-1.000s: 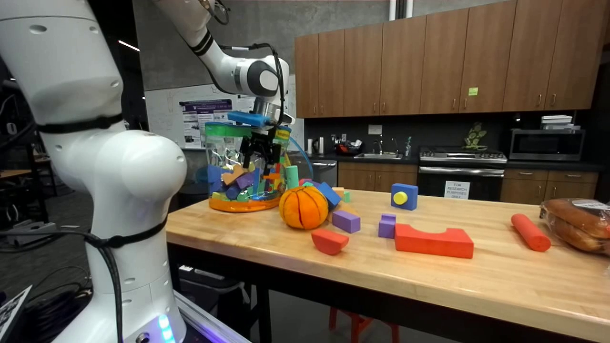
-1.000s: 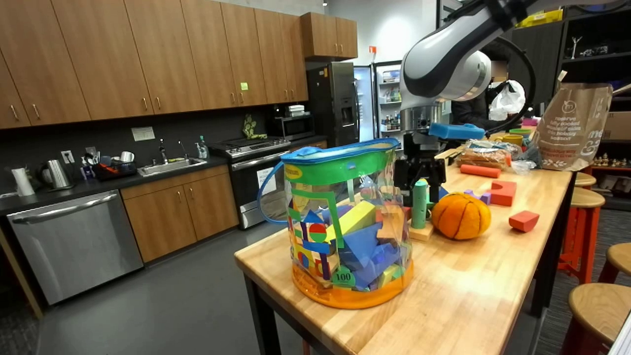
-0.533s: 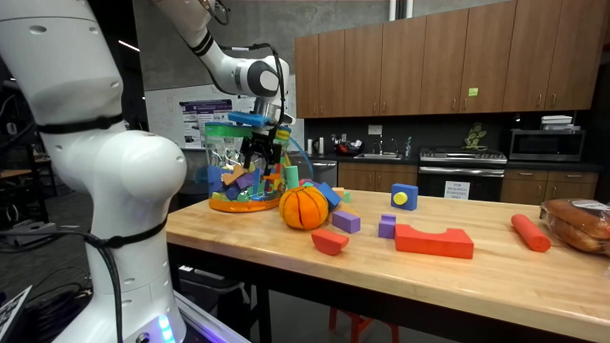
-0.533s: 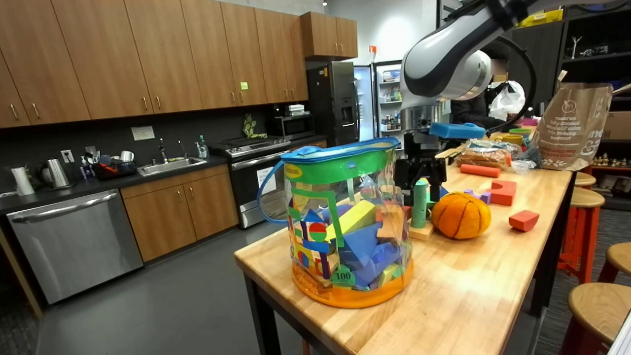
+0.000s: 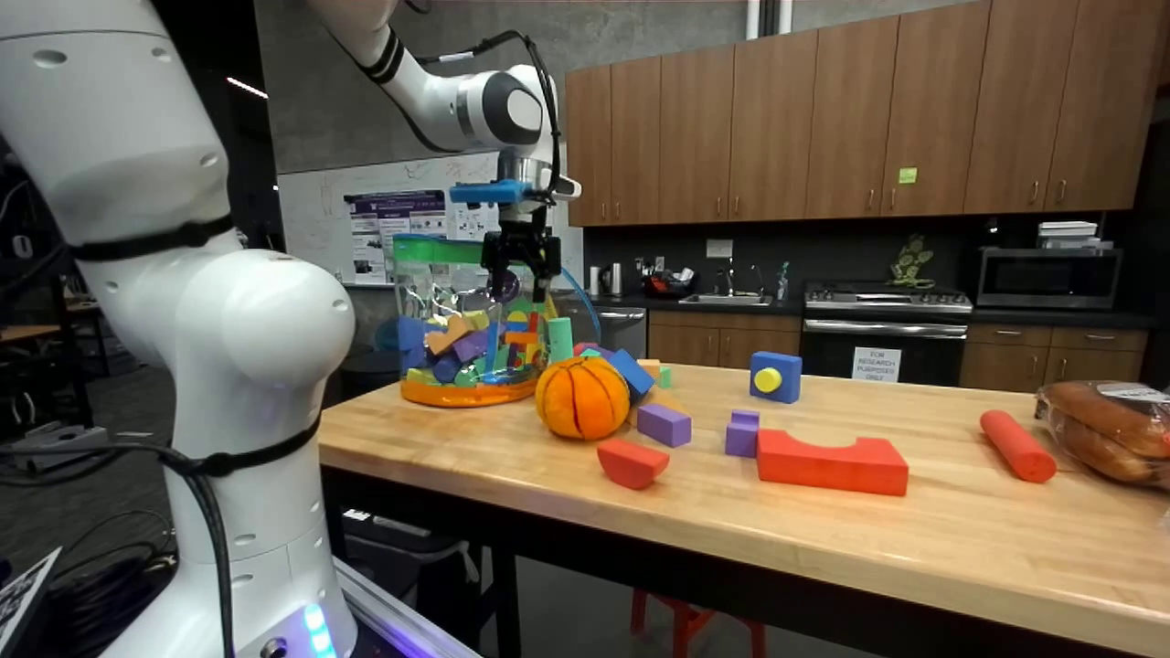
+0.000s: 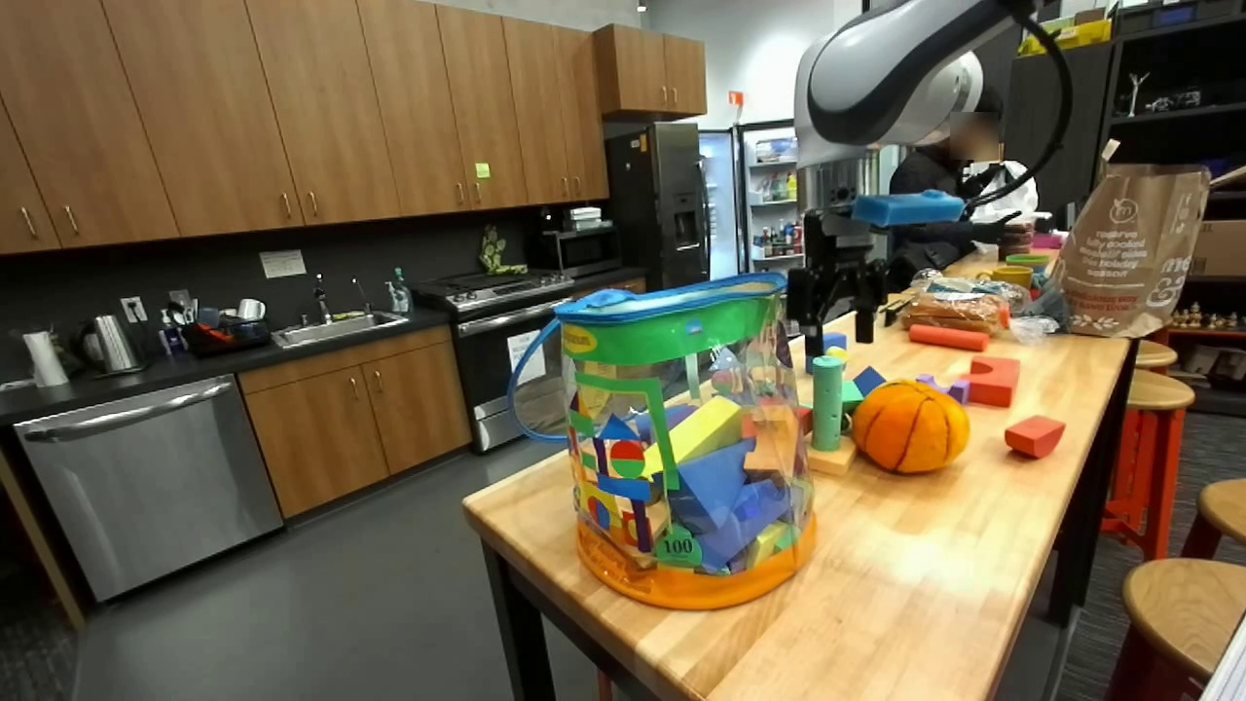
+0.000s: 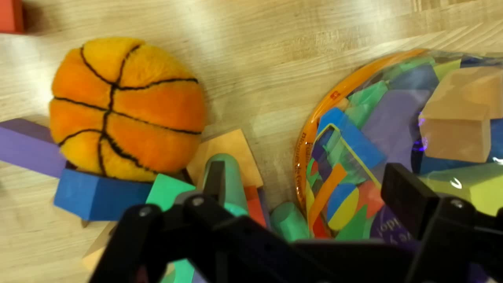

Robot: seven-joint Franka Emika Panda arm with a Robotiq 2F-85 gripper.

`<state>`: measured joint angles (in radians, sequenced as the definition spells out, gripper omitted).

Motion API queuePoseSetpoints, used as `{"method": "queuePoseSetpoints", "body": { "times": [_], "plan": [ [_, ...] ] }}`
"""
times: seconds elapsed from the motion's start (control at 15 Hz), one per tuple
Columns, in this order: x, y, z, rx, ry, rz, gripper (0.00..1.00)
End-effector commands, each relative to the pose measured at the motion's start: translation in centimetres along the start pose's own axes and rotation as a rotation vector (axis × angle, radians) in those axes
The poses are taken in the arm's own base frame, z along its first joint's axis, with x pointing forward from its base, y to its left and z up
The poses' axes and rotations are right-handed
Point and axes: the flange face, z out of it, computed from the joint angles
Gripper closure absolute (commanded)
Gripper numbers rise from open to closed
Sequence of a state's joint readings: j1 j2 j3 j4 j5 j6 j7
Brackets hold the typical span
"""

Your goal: Remove one yellow block from the toy bag

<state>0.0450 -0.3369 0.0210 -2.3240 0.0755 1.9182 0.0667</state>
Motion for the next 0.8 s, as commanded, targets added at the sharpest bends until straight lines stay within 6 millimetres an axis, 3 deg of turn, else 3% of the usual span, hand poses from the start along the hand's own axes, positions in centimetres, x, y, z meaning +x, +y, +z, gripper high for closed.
{"method": "queuePoseSetpoints", "body": {
  "times": [0.0,0.27,0.47,0.73],
  "plan": [
    [-1.3,0.4,-5.1,-0.052,0.081,0.048,0.0],
    [-2.4,0.4,-10.3,-0.109,0.218,0.086,0.0],
    [-2.9,-0.7,-13.9,-0.148,0.331,0.096,0.0],
    [-2.4,-4.9,-17.1,-0.224,0.46,0.035,0.0]
  ]
}}
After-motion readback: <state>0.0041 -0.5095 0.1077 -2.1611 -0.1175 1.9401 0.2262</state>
